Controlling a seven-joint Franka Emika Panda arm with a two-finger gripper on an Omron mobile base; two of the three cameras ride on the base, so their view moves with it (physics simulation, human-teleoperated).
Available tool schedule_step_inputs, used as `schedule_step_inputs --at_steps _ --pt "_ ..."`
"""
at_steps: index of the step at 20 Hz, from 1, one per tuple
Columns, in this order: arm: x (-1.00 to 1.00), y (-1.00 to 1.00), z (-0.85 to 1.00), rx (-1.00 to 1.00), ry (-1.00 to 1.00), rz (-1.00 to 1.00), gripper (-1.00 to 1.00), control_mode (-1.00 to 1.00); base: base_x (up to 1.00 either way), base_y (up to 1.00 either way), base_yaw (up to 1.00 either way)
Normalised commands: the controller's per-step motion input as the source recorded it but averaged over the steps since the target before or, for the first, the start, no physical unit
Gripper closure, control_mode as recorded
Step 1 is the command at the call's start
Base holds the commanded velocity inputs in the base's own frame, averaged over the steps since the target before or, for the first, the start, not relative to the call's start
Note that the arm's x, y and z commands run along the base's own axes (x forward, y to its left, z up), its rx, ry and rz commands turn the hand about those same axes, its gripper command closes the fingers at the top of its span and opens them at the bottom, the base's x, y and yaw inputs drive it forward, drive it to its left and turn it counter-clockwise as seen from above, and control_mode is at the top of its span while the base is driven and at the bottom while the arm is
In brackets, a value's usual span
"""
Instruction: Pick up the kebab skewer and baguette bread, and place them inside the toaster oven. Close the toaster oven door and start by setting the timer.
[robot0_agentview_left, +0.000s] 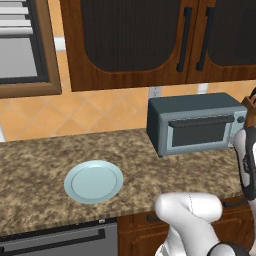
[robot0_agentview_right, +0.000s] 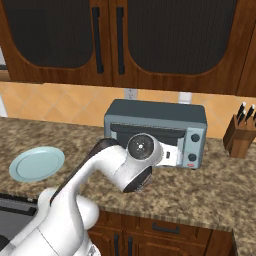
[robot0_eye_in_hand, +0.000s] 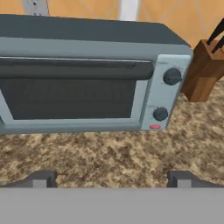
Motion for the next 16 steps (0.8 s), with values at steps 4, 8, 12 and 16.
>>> schedule_step_inputs --at_steps 4,8,12,16 --pt "-0.01 -0.77 -0.01 0.20 0.00 0.12 -1.00 -1.00 0.00 0.00 0.00" --pt "0.17 -0.33 0.00 0.20 0.00 -0.01 -1.00 -1.00 0.00 0.00 0.00" --pt "0.47 -0.08 -0.06 0.33 0.01 -0.13 -1.00 -1.00 0.00 0.00 0.00" --pt "0.24 0.06 -0.25 0.40 0.00 -0.30 -1.00 -1.00 0.00 0.00 0.00"
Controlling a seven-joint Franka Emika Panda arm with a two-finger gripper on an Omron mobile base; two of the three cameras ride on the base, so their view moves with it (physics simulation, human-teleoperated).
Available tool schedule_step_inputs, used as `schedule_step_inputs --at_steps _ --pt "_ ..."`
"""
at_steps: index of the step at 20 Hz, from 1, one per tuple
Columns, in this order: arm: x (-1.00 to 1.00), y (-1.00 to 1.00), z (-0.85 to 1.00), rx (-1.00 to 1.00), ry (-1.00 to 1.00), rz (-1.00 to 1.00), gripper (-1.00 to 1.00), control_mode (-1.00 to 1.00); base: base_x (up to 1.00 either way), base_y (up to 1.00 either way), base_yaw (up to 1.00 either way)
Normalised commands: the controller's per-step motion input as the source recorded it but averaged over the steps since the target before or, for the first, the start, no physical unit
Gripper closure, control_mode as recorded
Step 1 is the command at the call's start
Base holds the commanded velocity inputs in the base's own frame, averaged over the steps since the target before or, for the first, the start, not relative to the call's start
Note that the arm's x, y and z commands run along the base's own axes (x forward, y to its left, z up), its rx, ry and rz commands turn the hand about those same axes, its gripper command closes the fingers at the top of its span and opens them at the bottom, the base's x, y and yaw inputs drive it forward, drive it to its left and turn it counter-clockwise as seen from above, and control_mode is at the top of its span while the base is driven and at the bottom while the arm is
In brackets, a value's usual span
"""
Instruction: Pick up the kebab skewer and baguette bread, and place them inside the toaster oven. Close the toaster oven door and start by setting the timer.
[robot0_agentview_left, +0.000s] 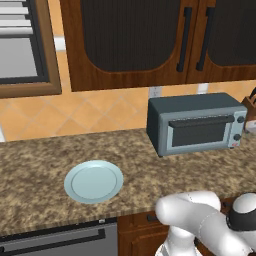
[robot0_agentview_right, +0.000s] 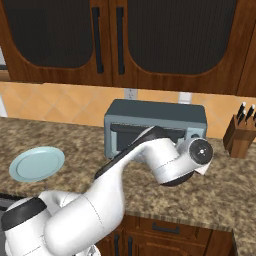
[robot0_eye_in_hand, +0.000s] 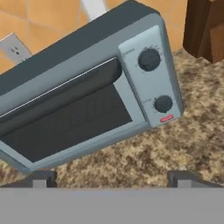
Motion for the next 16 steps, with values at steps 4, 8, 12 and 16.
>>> schedule_step_inputs --at_steps 4,8,12,16 --pt "0.19 0.02 -0.56 0.39 -0.04 -0.30 -1.00 -1.00 0.00 0.00 0.00" --pt "0.26 0.00 -0.34 0.25 -0.08 -0.23 -1.00 -1.00 0.00 0.00 0.00" --pt "0.40 -0.23 -0.11 0.19 -0.02 -0.21 -1.00 -1.00 0.00 0.00 0.00" --pt "0.40 -0.18 -0.02 0.12 -0.03 -0.10 -1.00 -1.00 0.00 0.00 0.00"
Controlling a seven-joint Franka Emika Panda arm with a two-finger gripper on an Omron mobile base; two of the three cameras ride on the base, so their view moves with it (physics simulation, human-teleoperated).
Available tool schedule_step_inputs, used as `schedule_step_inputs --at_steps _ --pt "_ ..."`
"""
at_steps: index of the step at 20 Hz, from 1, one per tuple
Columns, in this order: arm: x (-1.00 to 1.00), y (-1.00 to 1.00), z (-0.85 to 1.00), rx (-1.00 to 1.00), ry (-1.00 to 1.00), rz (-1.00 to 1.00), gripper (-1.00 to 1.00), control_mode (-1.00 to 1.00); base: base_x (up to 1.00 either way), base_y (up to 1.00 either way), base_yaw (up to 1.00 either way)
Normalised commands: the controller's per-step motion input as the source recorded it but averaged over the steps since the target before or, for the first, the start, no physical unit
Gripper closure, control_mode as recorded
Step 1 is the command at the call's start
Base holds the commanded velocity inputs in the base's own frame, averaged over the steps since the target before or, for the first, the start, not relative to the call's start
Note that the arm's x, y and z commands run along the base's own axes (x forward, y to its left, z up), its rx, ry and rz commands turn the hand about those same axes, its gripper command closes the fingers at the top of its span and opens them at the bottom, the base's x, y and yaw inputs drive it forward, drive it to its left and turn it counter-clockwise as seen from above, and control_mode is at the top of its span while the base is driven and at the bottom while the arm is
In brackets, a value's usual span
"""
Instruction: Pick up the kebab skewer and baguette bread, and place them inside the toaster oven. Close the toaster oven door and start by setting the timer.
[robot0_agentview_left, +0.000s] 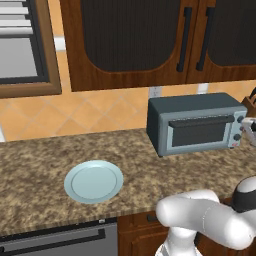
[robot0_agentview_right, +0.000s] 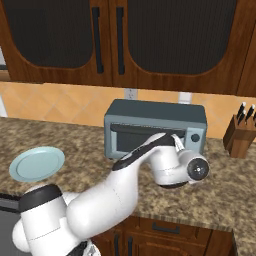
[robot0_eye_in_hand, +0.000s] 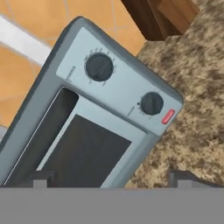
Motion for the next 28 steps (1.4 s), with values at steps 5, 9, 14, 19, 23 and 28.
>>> schedule_step_inputs --at_steps 5,9,14,19,23,28 --pt "0.04 -0.18 -0.23 0.06 -0.05 -0.06 -1.00 -1.00 0.00 0.00 0.00" --pt "0.01 -0.13 -0.37 0.07 -0.07 -0.02 -1.00 -1.00 0.00 0.00 0.00" --pt "0.15 0.00 -0.18 0.12 -0.11 0.00 -1.00 -1.00 0.00 0.00 0.00" --pt "0.04 -0.15 -0.03 0.10 -0.08 0.00 -1.00 -1.00 0.00 0.00 0.00" --pt "0.05 -0.24 0.00 0.03 -0.04 -0.01 -1.00 -1.00 0.00 0.00 0.00" --pt "0.16 -0.03 0.00 0.00 0.00 -0.10 -1.00 -1.00 0.00 0.00 0.00"
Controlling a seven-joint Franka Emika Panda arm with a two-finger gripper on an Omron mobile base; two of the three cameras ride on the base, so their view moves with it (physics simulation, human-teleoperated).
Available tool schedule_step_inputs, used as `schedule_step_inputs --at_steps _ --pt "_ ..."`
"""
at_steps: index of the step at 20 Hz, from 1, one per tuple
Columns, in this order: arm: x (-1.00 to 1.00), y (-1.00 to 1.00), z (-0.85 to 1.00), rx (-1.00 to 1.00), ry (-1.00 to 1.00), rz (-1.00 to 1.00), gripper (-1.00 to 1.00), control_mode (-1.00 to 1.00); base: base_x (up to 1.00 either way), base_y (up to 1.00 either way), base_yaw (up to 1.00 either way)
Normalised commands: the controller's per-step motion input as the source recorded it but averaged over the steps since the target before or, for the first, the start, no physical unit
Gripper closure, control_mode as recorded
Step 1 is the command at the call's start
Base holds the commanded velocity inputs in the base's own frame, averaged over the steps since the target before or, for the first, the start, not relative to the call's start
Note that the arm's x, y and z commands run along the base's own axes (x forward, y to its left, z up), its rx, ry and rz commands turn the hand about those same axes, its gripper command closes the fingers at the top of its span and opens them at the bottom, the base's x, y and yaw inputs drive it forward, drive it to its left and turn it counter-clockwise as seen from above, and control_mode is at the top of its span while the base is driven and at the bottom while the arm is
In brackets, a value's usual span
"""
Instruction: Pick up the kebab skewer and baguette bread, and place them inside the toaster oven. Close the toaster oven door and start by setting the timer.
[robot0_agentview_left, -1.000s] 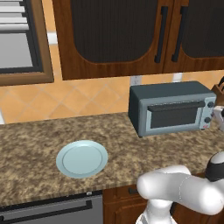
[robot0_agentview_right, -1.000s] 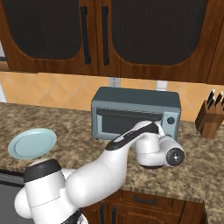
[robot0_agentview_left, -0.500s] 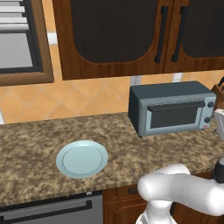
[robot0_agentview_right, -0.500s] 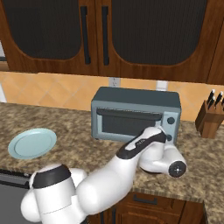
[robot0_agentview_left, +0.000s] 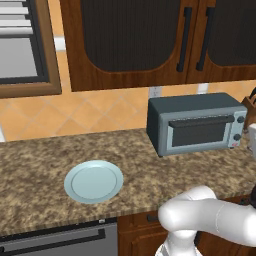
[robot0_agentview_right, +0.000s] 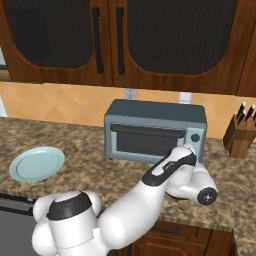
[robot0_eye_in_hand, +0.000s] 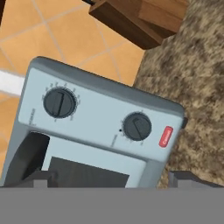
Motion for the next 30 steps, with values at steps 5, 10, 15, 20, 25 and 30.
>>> schedule_step_inputs --at_steps 5,10,15,20,25,30 --pt "0.18 0.01 0.00 0.00 0.00 -0.11 -1.00 -1.00 0.00 0.00 0.00" --pt "0.01 0.01 0.00 0.00 -0.01 -0.07 -1.00 -1.00 0.00 0.00 0.00" --pt "0.00 0.00 0.00 0.00 0.00 -0.02 -1.00 -1.00 0.00 0.00 0.00" --pt "0.00 0.03 0.00 0.01 0.00 0.00 -1.00 -1.00 0.00 0.00 0.00" --pt "0.04 0.00 0.00 0.01 0.00 0.00 -1.00 -1.00 0.00 0.00 0.00" --pt "0.12 0.00 0.00 0.02 0.00 0.00 -1.00 -1.00 0.00 0.00 0.00"
